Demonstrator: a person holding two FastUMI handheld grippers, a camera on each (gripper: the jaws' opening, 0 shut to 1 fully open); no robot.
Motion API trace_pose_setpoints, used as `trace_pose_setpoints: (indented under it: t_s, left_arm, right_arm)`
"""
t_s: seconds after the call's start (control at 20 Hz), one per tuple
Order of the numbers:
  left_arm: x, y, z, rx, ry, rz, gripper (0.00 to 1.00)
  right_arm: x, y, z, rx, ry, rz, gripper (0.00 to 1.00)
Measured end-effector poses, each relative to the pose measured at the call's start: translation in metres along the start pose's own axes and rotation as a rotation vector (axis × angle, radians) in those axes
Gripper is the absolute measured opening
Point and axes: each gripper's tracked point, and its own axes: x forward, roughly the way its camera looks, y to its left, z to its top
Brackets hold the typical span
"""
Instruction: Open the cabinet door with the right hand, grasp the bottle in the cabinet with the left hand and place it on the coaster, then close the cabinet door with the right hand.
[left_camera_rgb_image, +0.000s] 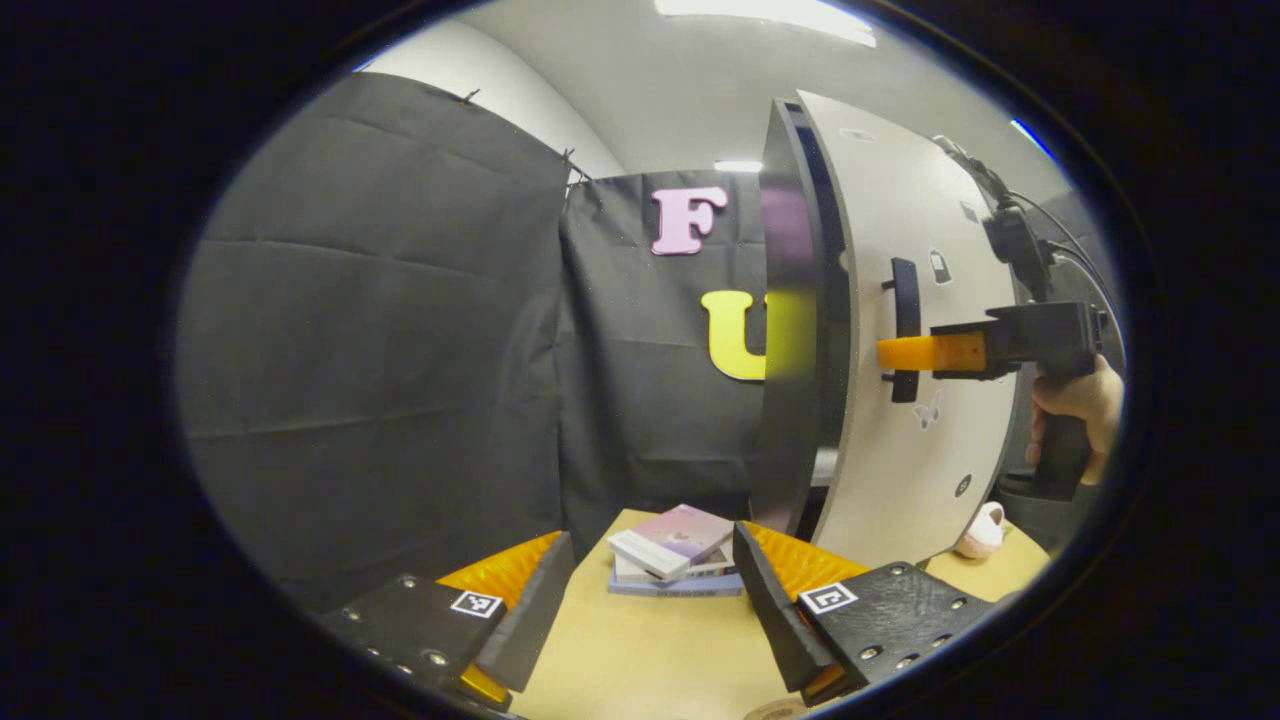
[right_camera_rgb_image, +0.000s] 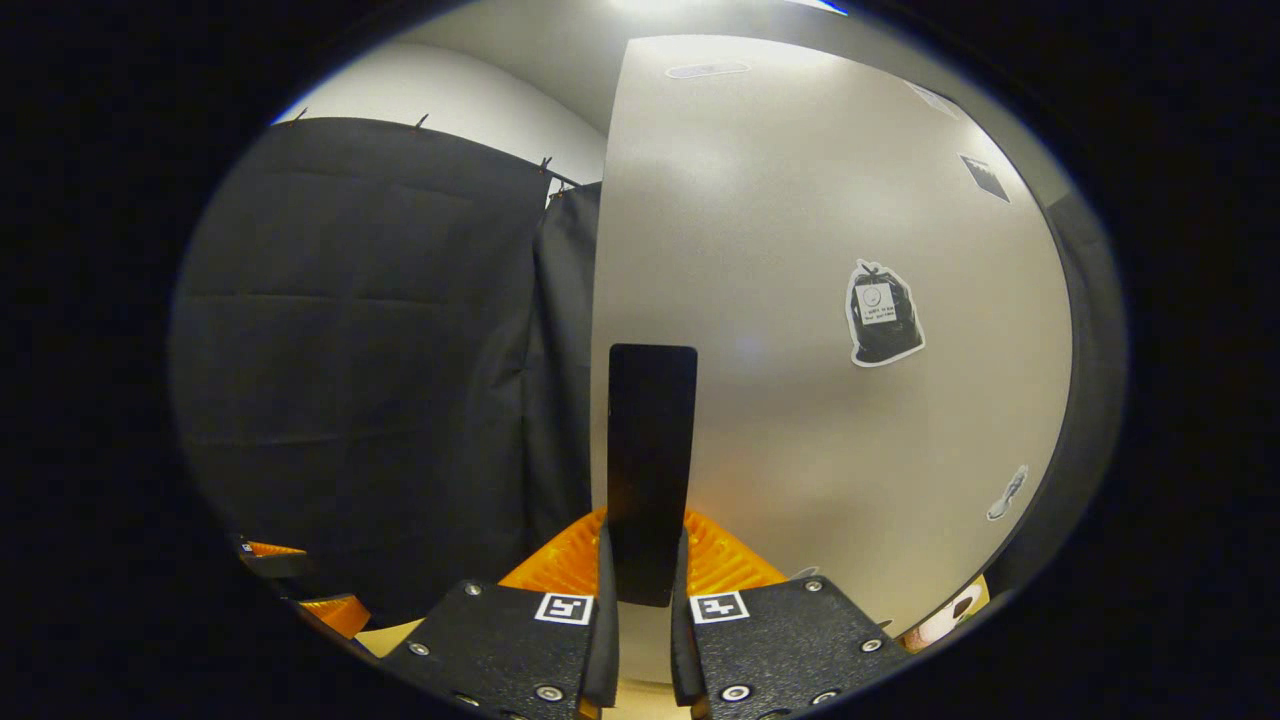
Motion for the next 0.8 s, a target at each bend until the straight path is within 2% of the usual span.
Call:
trace_pose_setpoints:
  t_s: [0.05,0.1,0.25,0.45,0.6,0.75,0.8]
  left_arm:
    - [-0.002,0.001,0.002,-0.010,-0.006,-0.001,1.00]
    - [-0.006,0.001,0.008,-0.008,-0.019,0.002,0.91]
    - [-0.016,-0.003,0.020,0.015,-0.051,0.014,0.91]
    - [-0.033,-0.047,0.018,0.005,-0.036,-0.013,0.91]
    - [-0.054,-0.065,0.039,0.043,-0.060,-0.008,0.92]
    - [-0.074,-0.084,0.039,0.056,-0.070,-0.003,0.91]
    - [-0.078,-0.088,0.040,0.060,-0.070,0.002,0.99]
  right_arm:
    - [-0.003,0.000,0.000,0.001,0.000,0.010,0.22]
    - [-0.004,-0.001,-0.002,0.000,0.000,0.022,0.21]
    - [-0.011,0.000,0.001,-0.002,-0.010,0.072,0.21]
    - [-0.018,-0.001,0.000,-0.003,0.003,0.131,0.21]
    - [-0.021,-0.003,-0.001,-0.004,0.011,0.181,0.21]
    - [-0.022,-0.006,-0.003,-0.006,0.018,0.223,0.21]
    - [-0.021,-0.007,-0.005,-0.004,0.018,0.237,0.21]
